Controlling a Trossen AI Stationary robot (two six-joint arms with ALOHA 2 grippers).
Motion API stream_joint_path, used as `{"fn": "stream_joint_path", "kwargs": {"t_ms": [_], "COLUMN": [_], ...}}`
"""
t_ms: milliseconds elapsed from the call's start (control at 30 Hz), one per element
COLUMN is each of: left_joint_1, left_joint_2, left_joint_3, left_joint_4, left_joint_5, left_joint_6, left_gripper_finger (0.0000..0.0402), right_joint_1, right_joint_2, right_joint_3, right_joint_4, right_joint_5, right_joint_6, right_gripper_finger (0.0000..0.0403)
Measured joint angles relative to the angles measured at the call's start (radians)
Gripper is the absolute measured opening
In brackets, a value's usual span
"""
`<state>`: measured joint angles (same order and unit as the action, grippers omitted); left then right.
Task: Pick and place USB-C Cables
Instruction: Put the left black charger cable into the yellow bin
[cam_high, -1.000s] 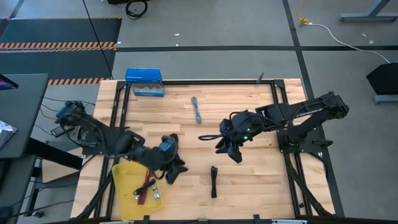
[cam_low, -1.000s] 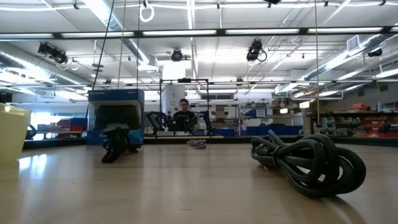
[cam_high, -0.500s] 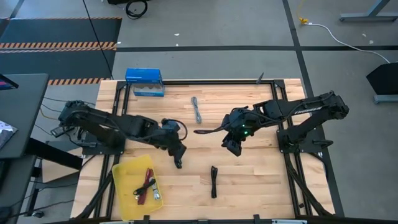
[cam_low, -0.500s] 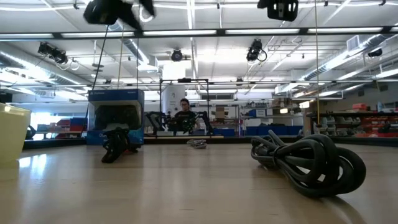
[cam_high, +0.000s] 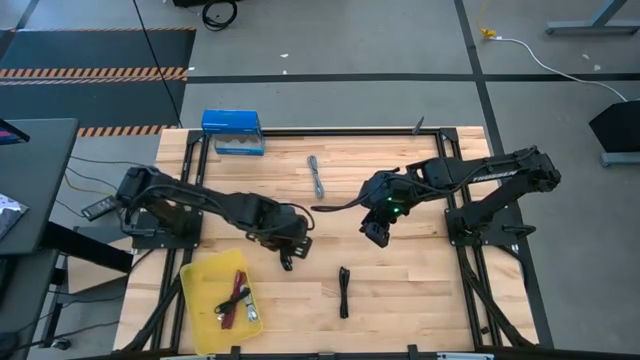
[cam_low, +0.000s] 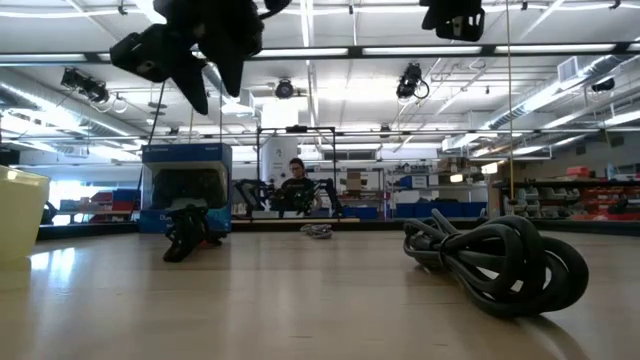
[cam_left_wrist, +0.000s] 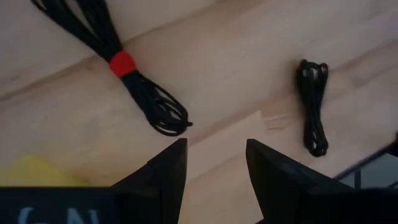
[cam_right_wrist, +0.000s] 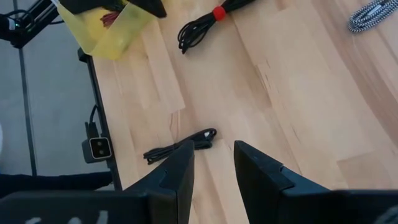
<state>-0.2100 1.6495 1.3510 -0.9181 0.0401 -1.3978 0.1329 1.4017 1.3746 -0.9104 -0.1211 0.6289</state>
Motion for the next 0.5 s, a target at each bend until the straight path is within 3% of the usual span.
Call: {"fn": "stream_joint_path", "kwargs": {"t_ms": [500], "left_joint_1": [0.018], "left_joint_2": [0.102], "left_joint_3": [0.0], "left_joint_4": [-0.068], "left_joint_5": [-0.047], "left_joint_6": [-0.116], "left_gripper_finger": [0.0172], "right_joint_1": [0.0], "right_joint_2": [0.0], "right_joint_3": [0.0], "right_joint_4": [-0.006], "right_joint_5": [-0.003], "right_joint_6": [-0.043], "right_gripper_finger": [0.0119]}}
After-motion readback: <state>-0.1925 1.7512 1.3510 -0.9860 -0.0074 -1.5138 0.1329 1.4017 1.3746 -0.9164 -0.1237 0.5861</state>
